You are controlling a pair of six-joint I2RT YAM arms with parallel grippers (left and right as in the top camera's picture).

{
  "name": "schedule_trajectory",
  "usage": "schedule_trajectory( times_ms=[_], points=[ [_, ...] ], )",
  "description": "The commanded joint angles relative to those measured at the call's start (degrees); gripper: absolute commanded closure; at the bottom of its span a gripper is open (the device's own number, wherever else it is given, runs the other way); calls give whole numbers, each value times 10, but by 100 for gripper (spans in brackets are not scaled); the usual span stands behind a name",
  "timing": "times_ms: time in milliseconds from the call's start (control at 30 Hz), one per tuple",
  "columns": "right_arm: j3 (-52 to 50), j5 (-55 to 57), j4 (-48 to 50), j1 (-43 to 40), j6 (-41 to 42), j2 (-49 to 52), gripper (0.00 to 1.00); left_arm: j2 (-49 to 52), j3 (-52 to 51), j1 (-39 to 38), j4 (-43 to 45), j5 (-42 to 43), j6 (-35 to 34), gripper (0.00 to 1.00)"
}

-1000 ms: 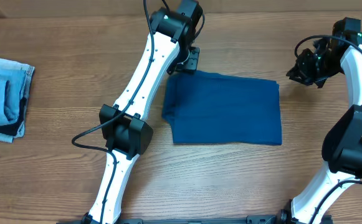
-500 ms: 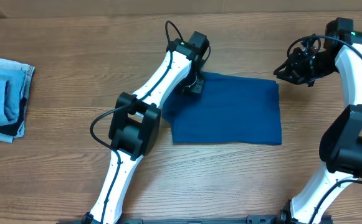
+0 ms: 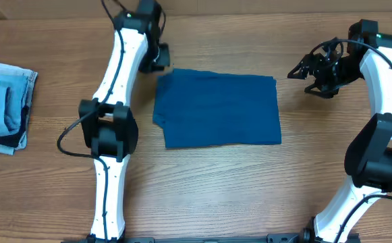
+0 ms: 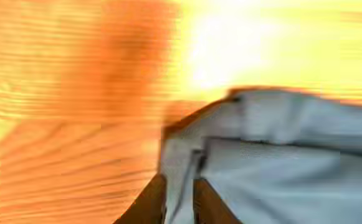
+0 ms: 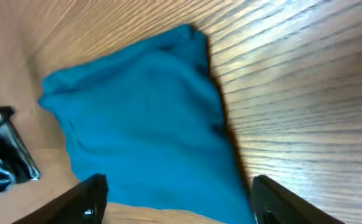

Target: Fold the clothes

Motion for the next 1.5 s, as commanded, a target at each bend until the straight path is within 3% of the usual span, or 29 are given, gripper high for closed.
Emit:
schedule_trajectory(
  times_ms=[0,167,300,500,667,833,933,1033,1200,1367,1467],
  points=[
    [-38,5,25,1,-8,10,20,-1,33,-23,-35,45,11,81],
    [-113,-3,95,1,-40,11,20,-4,33,-36,-107,10,-34,91],
    [-181,-40,163,8,-94,11,20,-68,35,-33,-129,-14,-40,89],
    [-270,-75,275,23,-120,12,21,-254,35,-35,-137,-39,-33,74],
    [-308,-162,292,24,-168,26,21,-373,35,-35,-144,-57,-34,62],
    [-311,-253,294,30,-200,55,22,-412,35,-35,-164,-79,-34,53],
    [-311,-257,310,36,-199,56,25,-411,34,-35,-176,-79,-34,52],
    [-311,-282,338,36,-197,56,32,-411,34,-35,-177,-79,-34,52],
    [-301,-290,370,29,-129,55,61,-411,34,-35,-180,-79,-34,50],
    [-255,-285,319,1,-85,42,80,-411,34,-35,-180,-87,-33,40],
    [-237,-212,263,-8,-84,10,88,-411,34,-35,-180,-98,-34,22]
  ],
)
